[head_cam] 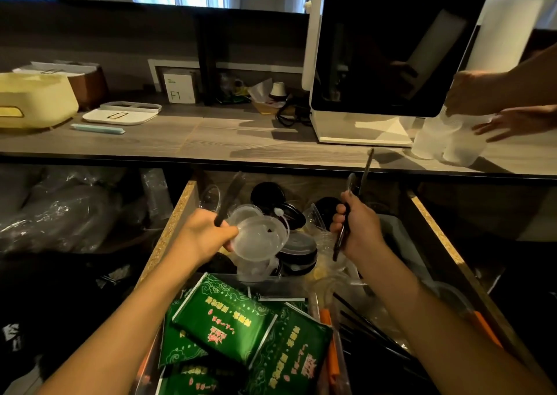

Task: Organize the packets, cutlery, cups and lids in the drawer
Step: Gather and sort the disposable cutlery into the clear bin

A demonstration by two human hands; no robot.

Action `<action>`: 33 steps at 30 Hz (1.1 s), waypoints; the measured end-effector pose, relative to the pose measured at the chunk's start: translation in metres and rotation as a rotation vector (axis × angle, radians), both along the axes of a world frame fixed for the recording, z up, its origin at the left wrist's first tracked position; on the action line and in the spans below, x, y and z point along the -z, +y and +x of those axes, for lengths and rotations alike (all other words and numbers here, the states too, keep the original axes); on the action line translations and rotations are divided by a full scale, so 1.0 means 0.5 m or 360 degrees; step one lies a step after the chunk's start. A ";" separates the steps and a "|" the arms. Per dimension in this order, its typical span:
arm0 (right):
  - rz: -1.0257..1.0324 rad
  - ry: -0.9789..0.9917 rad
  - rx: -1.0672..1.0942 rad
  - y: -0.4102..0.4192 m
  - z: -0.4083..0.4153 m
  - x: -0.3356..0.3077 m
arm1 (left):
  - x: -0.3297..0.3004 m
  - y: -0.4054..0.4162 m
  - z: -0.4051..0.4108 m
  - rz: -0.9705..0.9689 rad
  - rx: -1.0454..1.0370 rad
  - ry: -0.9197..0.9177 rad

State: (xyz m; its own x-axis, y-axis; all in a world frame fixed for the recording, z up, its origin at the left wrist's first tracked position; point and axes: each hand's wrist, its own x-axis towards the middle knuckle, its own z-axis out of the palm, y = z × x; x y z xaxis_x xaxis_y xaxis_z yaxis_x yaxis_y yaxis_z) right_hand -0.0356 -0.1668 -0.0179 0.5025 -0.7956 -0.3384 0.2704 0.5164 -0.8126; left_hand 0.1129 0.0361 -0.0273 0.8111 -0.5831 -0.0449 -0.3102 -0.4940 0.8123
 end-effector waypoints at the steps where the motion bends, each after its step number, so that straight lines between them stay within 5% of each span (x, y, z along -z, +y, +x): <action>1: -0.0076 0.0051 -0.0049 -0.006 -0.002 -0.001 | 0.002 0.003 0.006 -0.0026 -0.0064 -0.0002; 5: -0.0444 0.0347 -0.0441 0.007 -0.006 0.004 | 0.006 0.007 0.007 -0.0077 -0.0265 -0.0148; 9: -0.0652 0.0505 -0.0635 0.044 -0.003 0.014 | 0.023 0.006 0.014 -0.0294 -0.0416 0.0110; 12: -0.0785 0.0586 -0.0561 0.065 0.002 0.018 | 0.008 0.004 0.001 -0.0511 -0.0368 0.0284; 16: -0.0877 0.0612 -0.0387 0.096 0.015 0.020 | -0.039 -0.008 -0.074 -0.1013 0.0110 0.0777; 22: -0.1077 0.0562 -0.0299 0.145 0.035 0.035 | -0.022 -0.048 -0.146 -0.0958 0.0050 0.0662; 29: -0.0750 0.0350 -0.0436 0.126 0.013 0.013 | -0.030 -0.027 -0.105 -0.1134 -0.0344 0.0650; 33: -0.0505 0.0087 -0.0849 0.079 -0.008 -0.008 | -0.025 -0.007 -0.085 -0.1231 -0.0383 0.0893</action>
State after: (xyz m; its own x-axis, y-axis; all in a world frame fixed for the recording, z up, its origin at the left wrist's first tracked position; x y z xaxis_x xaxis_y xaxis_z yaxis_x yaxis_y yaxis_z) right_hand -0.0396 -0.1275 -0.0139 0.8471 -0.5058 -0.1630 -0.0043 0.3001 -0.9539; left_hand 0.0704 0.0328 -0.0145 0.8897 -0.4361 -0.1350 0.2581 0.2365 0.9367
